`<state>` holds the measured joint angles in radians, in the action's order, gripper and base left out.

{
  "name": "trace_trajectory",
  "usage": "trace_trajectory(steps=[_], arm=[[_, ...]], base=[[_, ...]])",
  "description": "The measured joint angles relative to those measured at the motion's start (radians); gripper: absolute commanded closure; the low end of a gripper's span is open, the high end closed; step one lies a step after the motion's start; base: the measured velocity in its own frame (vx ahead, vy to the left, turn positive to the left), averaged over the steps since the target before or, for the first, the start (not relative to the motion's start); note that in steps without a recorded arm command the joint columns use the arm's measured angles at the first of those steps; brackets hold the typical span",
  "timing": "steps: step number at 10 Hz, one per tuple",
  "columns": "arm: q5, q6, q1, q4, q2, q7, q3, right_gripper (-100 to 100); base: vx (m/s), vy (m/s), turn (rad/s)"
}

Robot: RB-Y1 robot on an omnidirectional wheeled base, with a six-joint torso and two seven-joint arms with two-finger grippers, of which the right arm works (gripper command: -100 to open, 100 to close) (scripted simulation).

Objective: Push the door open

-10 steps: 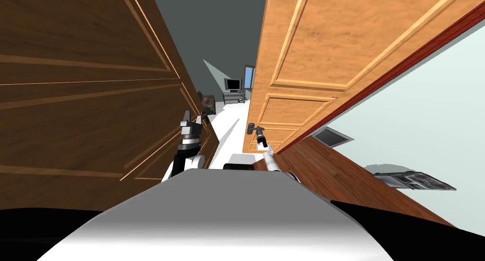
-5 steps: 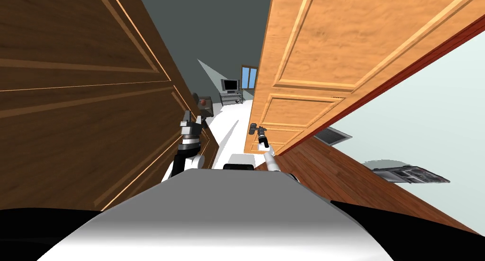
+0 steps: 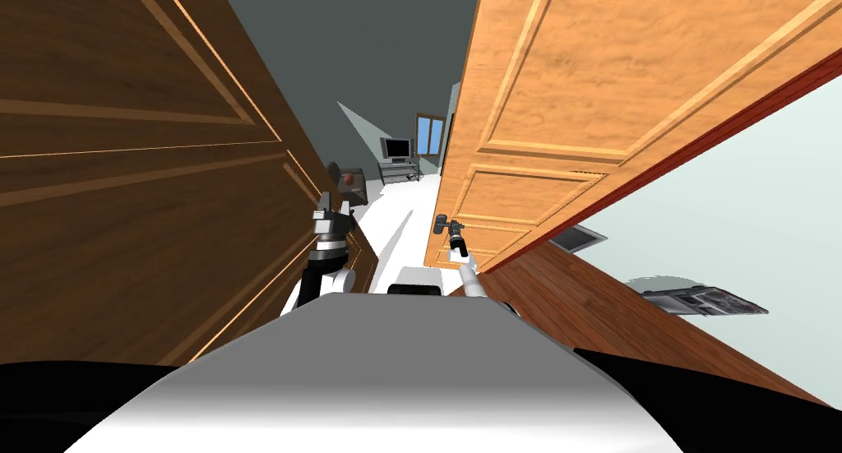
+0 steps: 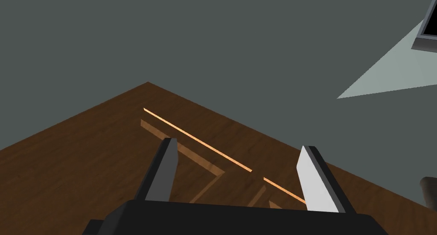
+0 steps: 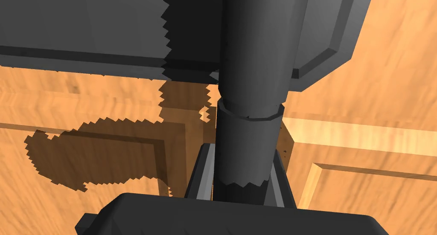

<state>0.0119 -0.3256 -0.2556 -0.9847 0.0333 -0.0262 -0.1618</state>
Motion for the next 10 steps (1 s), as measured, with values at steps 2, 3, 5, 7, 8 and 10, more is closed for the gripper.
trace_trajectory(steps=[2,3,5,7,8,10], arm=[[0.008,0.004,-0.008,0.005,0.007,-0.015,-0.010,100],[0.012,-0.002,-0.018,0.018,0.008,-0.027,-0.015,100],[0.023,-0.029,-0.034,0.046,0.021,-0.040,-0.025,100],[0.028,-0.013,-0.018,0.005,0.016,-0.058,-0.035,100],[0.034,-0.015,-0.026,0.022,0.018,-0.066,-0.039,100],[0.042,-0.010,-0.020,0.012,0.011,-0.088,-0.052,100]], base=[[0.228,-0.008,-0.082],[0.227,-0.026,-0.124],[0.170,-0.005,-0.080],[0.178,-0.002,-0.145],[0.197,0.022,-0.155],[0.154,0.024,-0.094]])
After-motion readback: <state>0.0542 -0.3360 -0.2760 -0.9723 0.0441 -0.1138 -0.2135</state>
